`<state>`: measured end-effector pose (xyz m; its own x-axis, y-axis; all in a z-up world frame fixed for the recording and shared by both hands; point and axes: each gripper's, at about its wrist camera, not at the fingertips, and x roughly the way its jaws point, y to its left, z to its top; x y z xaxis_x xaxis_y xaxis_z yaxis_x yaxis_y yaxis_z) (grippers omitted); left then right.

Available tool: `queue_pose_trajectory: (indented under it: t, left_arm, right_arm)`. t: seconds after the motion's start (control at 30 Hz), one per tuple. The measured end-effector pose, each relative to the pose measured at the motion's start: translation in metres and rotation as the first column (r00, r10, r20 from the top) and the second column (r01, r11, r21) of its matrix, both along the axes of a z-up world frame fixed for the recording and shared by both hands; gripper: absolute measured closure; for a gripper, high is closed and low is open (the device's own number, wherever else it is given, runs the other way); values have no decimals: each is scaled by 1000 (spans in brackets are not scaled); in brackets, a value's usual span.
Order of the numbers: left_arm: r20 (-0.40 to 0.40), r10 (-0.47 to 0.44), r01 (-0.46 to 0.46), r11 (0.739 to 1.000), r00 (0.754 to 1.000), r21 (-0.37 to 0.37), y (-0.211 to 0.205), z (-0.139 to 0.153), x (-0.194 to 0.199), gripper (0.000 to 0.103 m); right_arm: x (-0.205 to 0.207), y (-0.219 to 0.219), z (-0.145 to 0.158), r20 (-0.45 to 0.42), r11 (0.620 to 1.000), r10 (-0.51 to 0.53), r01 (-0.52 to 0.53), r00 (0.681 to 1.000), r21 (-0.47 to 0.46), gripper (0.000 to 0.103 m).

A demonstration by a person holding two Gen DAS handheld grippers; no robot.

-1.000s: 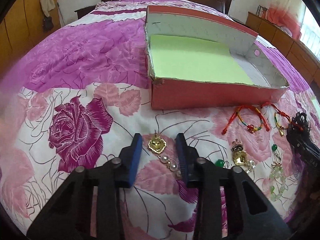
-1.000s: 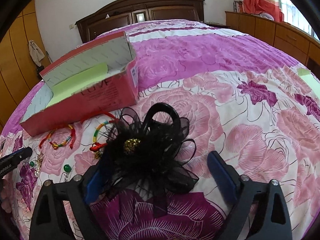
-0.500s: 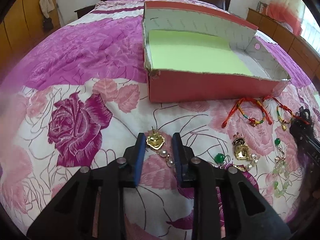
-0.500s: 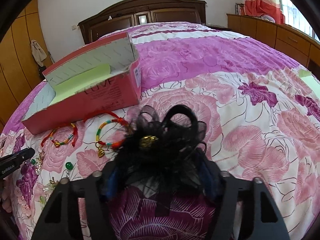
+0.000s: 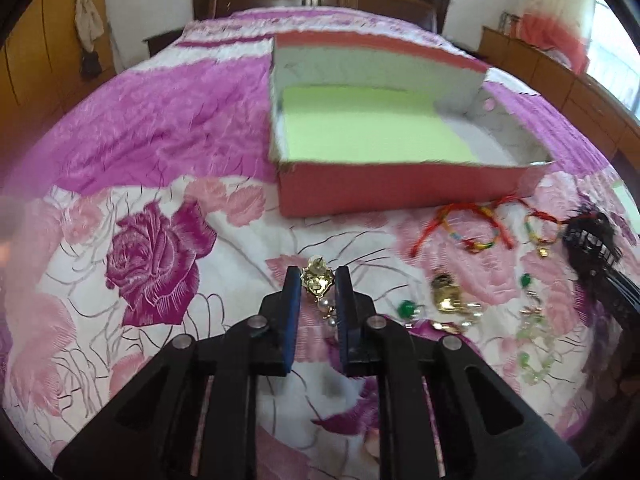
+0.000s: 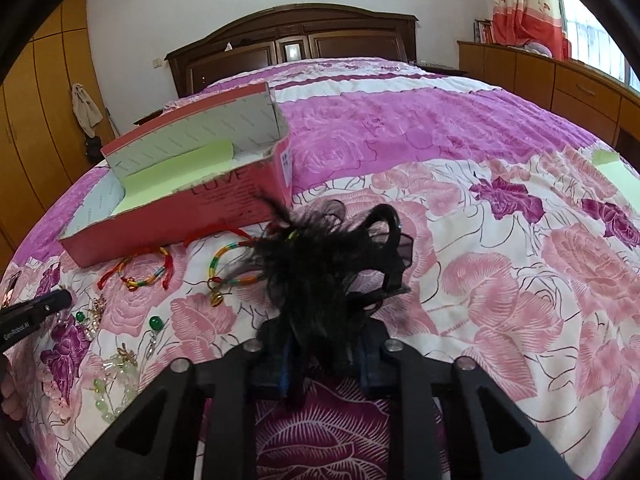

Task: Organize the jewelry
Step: 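Lift and carry the pendant and bow with both tools over the pink box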

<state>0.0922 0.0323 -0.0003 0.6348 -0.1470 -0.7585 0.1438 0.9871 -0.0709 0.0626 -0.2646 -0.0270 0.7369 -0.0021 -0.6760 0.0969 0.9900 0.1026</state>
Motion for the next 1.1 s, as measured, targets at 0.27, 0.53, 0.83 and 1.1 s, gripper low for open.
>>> queue_pose_trajectory:
  t: [0.27,0.53,0.83,1.1]
  left_arm:
    - [71,-18,20,999,997,-33,-1,25,-20,95]
    - [86,-7,11,999,996,-53,-2,33,-22,95]
    - [75,-8,12,998,997,-56,-4,29,-22,94]
    - [66,-15,18,998,998,-55,-6,26,-20,94]
  right_arm:
    - [-16,7,16,88,999,40,-38,995,-26,99]
    - [-22,6,25,101,996,84,-85,991,0,99]
    - [6,0,27,20,994,81,-82,997,68,30]
    - [45,5,19,-33,986,129,-125,991,114,30]
